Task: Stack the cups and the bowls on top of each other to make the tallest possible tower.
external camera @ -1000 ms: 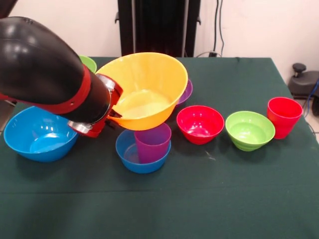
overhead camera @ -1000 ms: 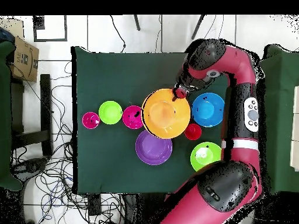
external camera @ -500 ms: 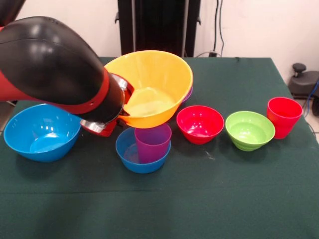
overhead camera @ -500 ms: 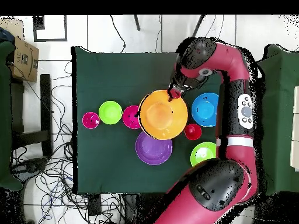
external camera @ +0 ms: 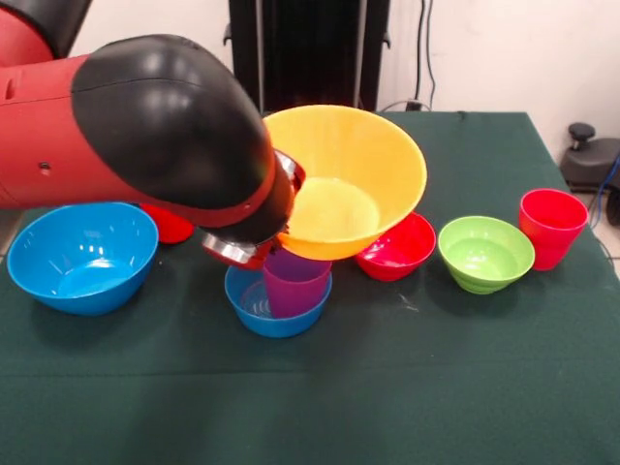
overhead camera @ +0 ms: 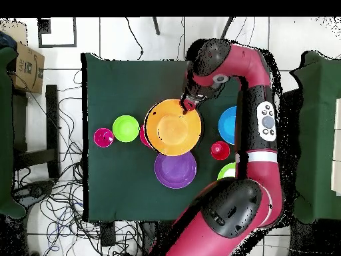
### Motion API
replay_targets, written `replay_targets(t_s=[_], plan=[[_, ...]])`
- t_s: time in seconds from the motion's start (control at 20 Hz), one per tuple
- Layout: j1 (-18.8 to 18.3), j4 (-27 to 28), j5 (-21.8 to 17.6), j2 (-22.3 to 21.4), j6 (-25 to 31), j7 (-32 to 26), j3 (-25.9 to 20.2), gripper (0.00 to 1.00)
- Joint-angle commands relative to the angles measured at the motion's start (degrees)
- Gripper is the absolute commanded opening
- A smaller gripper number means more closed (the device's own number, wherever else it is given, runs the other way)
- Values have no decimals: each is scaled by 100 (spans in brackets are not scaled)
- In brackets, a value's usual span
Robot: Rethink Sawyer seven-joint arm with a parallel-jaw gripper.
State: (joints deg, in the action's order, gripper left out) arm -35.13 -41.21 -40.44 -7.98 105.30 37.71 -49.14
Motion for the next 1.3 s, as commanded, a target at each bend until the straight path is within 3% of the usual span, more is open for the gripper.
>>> replay_targets(t_s=[0.05,0.4,1.3], plan=[[342,669,-323,98,436,-173,306,0],[467,1089,-566,244,535,-471,275,0],[339,1400,-692,289,957,-949,224,0]])
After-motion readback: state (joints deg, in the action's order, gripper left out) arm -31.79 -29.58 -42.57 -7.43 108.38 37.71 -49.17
